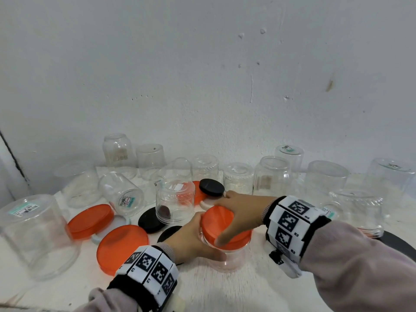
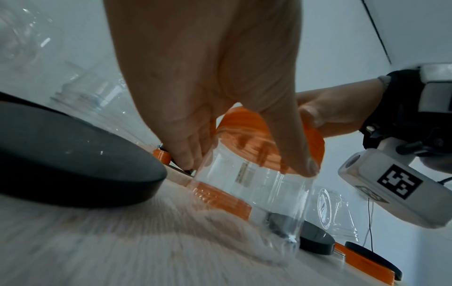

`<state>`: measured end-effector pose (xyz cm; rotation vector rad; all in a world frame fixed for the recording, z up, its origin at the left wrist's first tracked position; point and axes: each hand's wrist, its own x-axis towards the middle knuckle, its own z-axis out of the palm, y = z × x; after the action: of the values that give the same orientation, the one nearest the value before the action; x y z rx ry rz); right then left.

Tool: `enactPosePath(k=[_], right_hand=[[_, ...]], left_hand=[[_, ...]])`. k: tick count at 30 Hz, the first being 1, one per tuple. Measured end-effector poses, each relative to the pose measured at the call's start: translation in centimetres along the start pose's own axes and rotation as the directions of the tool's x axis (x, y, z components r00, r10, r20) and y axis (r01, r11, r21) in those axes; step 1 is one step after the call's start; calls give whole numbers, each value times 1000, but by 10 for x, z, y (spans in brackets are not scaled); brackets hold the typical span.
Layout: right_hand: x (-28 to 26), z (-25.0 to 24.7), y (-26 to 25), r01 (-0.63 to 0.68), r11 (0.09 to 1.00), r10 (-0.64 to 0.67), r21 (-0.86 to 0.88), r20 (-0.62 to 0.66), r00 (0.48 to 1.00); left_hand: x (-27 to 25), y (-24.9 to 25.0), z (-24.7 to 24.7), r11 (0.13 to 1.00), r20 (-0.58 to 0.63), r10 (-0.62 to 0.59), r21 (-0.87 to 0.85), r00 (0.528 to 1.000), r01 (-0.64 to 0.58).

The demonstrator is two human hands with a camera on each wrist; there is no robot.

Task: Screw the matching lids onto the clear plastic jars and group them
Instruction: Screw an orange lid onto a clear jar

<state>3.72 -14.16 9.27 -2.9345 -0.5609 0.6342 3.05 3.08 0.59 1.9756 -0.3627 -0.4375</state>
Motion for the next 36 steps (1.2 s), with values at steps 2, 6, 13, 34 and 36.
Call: enactPosePath(k=[2, 6, 13, 34, 36], right_hand=[[2, 4, -1, -45, 999, 44, -16, -23, 999], [1, 2, -3, -33, 999, 33, -21, 10, 999], [-3, -5, -6, 17, 999, -15, -30, 56, 998], [-2, 3, -8, -91, 994, 91, -54, -8, 996], [-3, 0, -9, -63, 997, 65, -54, 33, 997]], left_hand=[[0, -1, 0, 1000, -5, 11, 6, 1000, -11], [0, -3, -1, 1000, 7, 12, -5, 1000, -12], [0, -5, 0, 999, 22, 33, -43, 999, -32], [2, -7, 0, 1000, 21, 26, -8, 999, -26], [2, -7, 0, 999, 21, 30, -14, 999, -30]])
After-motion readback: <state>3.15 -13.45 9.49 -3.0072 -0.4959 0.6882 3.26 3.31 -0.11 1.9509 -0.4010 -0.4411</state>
